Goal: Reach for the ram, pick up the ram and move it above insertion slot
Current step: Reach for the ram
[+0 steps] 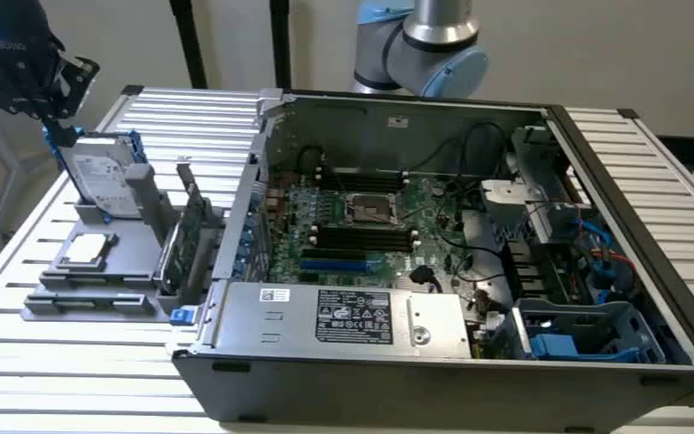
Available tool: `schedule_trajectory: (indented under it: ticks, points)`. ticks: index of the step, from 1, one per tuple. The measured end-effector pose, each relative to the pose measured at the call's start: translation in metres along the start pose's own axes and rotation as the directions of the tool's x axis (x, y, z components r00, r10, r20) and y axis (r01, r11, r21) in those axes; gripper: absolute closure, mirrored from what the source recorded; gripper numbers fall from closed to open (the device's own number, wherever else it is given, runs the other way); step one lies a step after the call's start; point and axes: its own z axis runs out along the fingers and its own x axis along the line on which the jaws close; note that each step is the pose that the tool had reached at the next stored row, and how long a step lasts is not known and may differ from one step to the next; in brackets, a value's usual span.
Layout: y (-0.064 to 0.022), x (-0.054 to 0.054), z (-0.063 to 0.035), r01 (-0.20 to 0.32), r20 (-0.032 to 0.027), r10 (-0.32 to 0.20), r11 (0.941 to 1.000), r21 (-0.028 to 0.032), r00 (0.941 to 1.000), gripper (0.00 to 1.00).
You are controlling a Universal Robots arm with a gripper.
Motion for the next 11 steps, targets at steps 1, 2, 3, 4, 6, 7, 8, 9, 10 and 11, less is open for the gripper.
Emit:
schedule_trajectory:
  ticks: [1,2,3,4,6,7,8,9,10,11]
  points:
    - [0.0000,0.0000,0.0000,0.000,0.0000,0.000,1.0000,0.0000,1.0000,0.89]
    - [0.0000,0.0000,0.0000,0.000,0.0000,0.000,1.0000,0.0000,1.0000,0.89]
    - [0.0000,0.0000,0.0000,0.000,0.0000,0.000,1.0000,0.0000,1.0000,0.89]
    - [0.0000,0.0000,0.0000,0.000,-0.0001,0.000,1.0000,0.0000,1.0000,0.89]
    - [0.0000,0.0000,0.0000,0.000,0.0000,0.000,1.0000,0.0000,1.0000,0.89]
    - [0.0000,0.0000,0.0000,0.000,0.0000,0.000,1.0000,0.0000,1.0000,0.89]
    - [0.0000,0.0000,0.0000,0.000,0.0000,0.000,1.0000,0.0000,1.0000,0.89]
    - [0.0000,0.0000,0.0000,0.000,-0.0001,0.000,1.0000,0.0001,1.0000,0.89]
    - [0.0000,0.0000,0.0000,0.000,-0.0001,0.000,1.0000,0.0000,1.0000,0.89]
    - [0.0000,0.0000,0.0000,0.000,0.0000,0.000,1.0000,0.0000,1.0000,0.89]
